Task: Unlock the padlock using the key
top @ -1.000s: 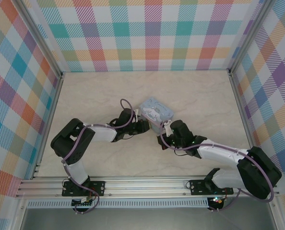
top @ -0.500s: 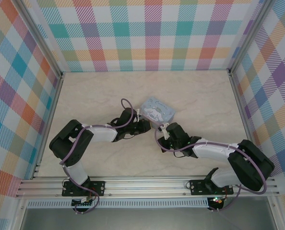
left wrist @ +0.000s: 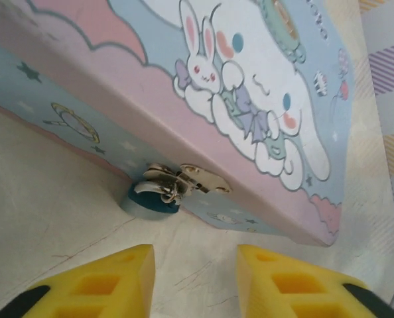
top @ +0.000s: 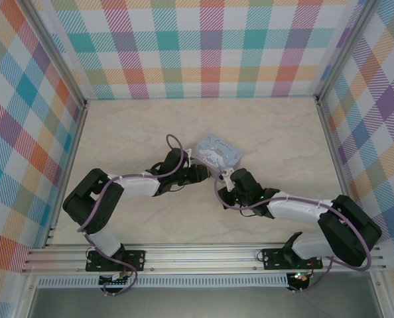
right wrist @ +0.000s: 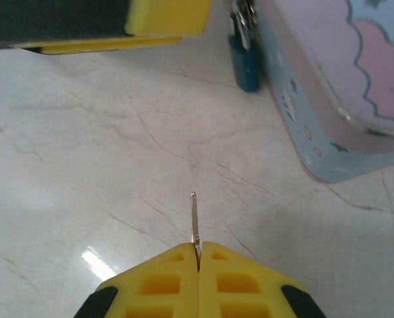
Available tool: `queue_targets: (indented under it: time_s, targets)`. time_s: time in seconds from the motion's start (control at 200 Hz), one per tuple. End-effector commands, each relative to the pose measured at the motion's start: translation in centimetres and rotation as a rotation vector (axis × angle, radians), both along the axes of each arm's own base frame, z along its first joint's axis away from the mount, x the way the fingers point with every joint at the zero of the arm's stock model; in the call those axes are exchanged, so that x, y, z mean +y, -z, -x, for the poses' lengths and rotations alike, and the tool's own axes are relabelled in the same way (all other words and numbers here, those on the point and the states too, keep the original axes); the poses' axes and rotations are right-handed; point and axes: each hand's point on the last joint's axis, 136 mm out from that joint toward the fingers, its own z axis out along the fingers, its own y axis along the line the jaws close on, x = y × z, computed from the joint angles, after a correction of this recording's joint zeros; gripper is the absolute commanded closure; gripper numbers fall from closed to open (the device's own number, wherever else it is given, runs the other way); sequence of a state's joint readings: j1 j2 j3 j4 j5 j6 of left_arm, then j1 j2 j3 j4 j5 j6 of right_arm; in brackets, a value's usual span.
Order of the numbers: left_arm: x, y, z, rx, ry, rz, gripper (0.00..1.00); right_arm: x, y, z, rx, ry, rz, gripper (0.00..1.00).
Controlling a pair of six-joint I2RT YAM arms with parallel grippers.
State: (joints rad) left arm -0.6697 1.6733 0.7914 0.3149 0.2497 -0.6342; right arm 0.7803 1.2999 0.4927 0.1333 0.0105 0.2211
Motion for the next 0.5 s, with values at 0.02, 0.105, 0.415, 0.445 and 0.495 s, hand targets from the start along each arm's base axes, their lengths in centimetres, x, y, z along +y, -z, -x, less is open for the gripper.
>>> queue_targets:
  time_s: [0.02,0.105,0.415,0.445,0.495]
  targets:
    - [1.5,-1.3,-0.4,-0.147,0.021,-0.043,0.49,2.1,-4.4,0.0,-0.038,-0.065,-0.161,1.0]
    - [2.3,-1.3,-0.5,-0.229,0.039,-0.054,0.37,2.3,-6.0,-0.6,-0.016,-0.07,-0.262,1.0]
    - [3.2,1.1,-0.7,-0.388,0.173,0.002,0.17,0.3,-9.6,-6.1,0.104,0.065,-0.562,1.0]
    - [3.1,1.3,-0.8,-0.39,0.182,0.014,0.17,0.1,-9.5,-6.7,0.119,0.084,-0.571,1.0]
    - [2.8,1.6,-0.9,-0.388,0.199,0.034,0.17,0.0,-9.4,-7.5,0.146,0.103,-0.578,1.0]
